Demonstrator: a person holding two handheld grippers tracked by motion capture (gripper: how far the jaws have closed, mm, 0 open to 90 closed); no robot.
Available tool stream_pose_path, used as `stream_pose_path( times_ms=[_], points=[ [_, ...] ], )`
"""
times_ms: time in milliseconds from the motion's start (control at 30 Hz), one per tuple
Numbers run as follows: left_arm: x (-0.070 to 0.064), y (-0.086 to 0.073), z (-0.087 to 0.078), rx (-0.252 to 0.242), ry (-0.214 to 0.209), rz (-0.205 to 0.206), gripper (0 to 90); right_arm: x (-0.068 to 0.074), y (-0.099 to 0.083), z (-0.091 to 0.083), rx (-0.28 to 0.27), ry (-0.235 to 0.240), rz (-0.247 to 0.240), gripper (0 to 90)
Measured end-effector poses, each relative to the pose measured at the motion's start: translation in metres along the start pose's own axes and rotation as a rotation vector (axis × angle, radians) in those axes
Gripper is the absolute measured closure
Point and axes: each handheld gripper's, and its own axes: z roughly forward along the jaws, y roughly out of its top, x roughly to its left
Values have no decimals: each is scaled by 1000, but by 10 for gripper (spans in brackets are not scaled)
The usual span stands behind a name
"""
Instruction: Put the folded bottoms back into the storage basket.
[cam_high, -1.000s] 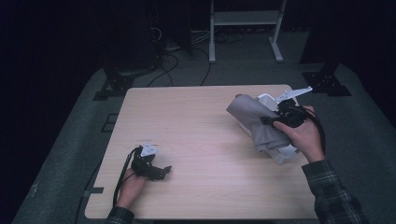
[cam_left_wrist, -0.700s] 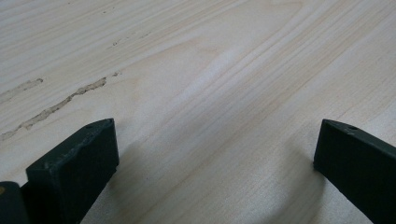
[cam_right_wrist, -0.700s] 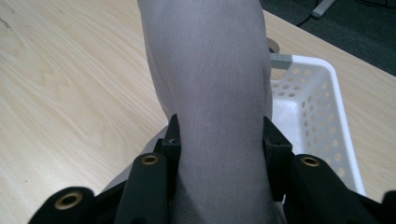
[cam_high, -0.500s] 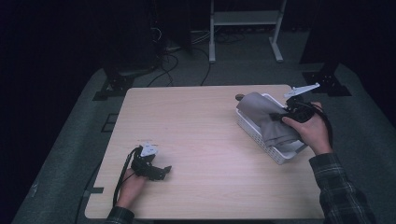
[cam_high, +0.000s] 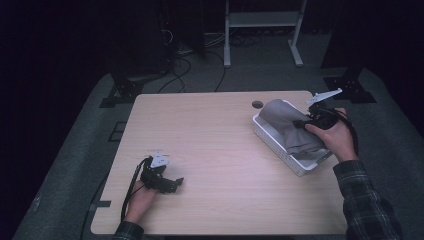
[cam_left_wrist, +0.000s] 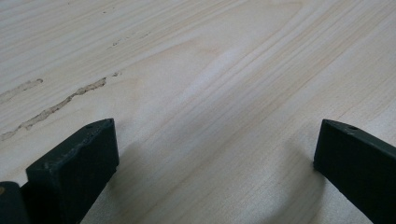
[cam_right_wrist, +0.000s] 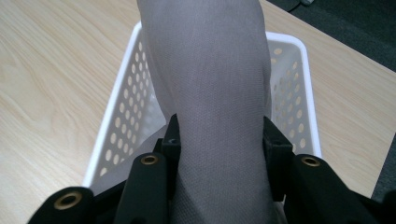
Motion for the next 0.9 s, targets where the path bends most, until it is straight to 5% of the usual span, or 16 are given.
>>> stream_pose_path(
  times_ms=[900],
  points=[
    [0, 0, 0, 0, -1, -2, 0, -3, -18, 48, 65, 11, 23, 572]
  ],
)
